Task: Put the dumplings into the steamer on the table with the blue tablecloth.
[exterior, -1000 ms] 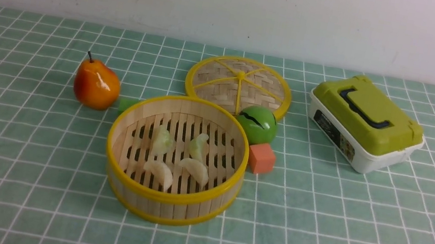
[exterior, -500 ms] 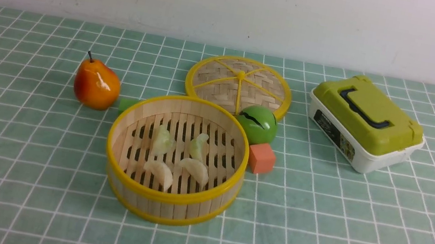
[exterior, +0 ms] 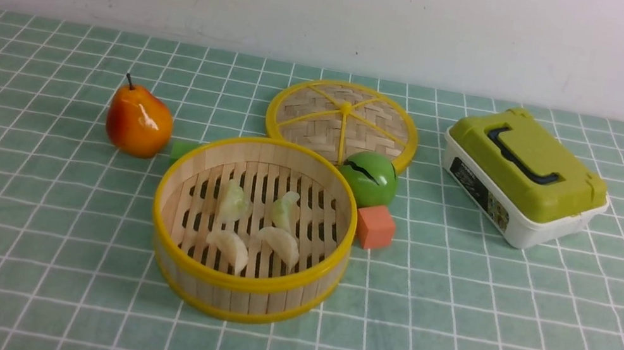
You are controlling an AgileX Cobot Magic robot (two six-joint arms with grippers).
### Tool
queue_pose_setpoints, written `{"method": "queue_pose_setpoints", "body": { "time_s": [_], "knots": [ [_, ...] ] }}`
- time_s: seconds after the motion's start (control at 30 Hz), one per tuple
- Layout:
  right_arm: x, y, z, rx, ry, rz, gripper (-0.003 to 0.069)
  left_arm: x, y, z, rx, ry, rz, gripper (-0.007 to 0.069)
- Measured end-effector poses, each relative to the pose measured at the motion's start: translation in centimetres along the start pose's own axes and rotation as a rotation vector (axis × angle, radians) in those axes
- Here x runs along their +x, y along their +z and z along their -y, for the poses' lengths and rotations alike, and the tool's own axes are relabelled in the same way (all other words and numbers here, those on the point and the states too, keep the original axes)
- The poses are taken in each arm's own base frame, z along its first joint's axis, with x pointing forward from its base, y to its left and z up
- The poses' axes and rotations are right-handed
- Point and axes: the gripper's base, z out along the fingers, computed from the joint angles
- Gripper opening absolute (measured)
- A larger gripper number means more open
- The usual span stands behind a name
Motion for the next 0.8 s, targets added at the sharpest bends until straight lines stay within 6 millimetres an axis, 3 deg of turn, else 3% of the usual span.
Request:
{"method": "queue_pose_setpoints", "body": {
  "time_s": [0.2,0.33,0.5,0.8],
  "knots": [
    [0.0,0.0,0.0,0.0,0.0,0.0,0.0025,3.8,0.0,-1.8,-0.041,0.03,0.057,0.0129],
    [0.0,0.0,0.0,0.0,0.0,0.0,0.0033,5.5,-0.5,-2.4,-0.029,-0.089,0.253,0.0089],
    [0.0,0.0,0.0,0.0,0.0,-0.001,0.004,6.3,0.3,-2.8,-0.075,-0.053,0.349,-0.0014],
    [0.0,0.0,0.0,0.0,0.0,-0.001,0.0052,7.3,0.8,-2.9,-0.088,-0.107,0.286,-0.0014]
  ]
}}
